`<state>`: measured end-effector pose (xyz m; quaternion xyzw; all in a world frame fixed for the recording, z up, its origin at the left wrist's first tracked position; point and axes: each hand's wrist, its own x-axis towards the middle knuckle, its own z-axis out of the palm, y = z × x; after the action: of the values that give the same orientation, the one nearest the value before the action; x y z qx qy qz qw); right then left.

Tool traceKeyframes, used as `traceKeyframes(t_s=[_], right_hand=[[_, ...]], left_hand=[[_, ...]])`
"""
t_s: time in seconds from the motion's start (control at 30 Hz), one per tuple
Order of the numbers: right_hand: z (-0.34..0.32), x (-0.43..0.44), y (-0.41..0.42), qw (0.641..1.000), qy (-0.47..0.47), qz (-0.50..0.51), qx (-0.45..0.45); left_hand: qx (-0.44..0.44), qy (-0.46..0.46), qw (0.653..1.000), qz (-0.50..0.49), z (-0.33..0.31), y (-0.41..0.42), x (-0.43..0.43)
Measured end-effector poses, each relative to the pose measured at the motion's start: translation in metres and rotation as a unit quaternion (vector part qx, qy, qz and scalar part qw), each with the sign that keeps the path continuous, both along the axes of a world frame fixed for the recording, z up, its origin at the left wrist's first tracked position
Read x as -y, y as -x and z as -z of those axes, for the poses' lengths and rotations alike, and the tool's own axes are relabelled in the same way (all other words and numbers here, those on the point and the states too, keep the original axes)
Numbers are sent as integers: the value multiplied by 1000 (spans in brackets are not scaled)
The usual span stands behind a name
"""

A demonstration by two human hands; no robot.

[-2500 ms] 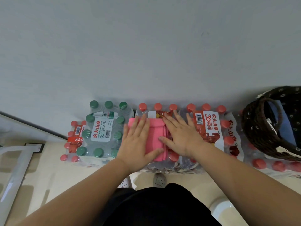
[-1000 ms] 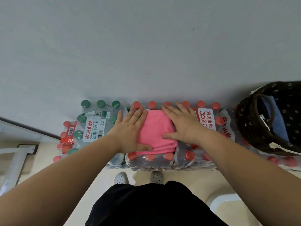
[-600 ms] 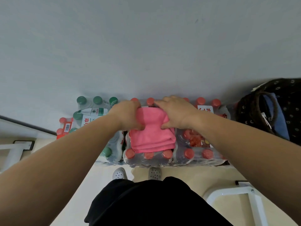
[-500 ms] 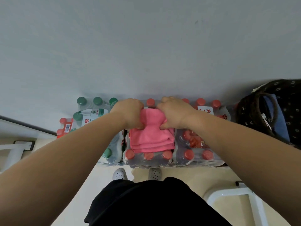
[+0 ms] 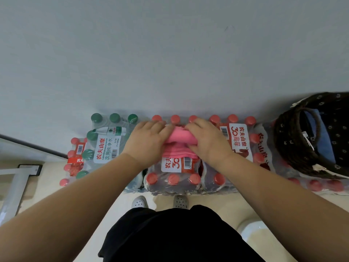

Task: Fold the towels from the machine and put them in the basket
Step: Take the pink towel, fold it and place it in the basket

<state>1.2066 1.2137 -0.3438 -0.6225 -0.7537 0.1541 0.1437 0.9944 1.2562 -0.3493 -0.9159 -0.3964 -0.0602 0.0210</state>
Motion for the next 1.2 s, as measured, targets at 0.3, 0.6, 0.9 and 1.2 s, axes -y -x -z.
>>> traceKeyframes(t_s=[0.3, 0.6, 0.9, 1.2], right_hand=[[16, 65, 14, 976, 30, -64, 206], [-9, 22, 40, 984, 63, 11, 165], [25, 26, 29, 983, 77, 42, 160], [25, 24, 24, 988, 83, 24, 128]], left_hand=[[-65, 97, 993, 12, 19, 16, 46], [-86, 118, 989, 19, 24, 17, 48], [77, 228, 966, -90, 10, 0, 36], [-33, 162, 981, -105, 26, -7, 23]])
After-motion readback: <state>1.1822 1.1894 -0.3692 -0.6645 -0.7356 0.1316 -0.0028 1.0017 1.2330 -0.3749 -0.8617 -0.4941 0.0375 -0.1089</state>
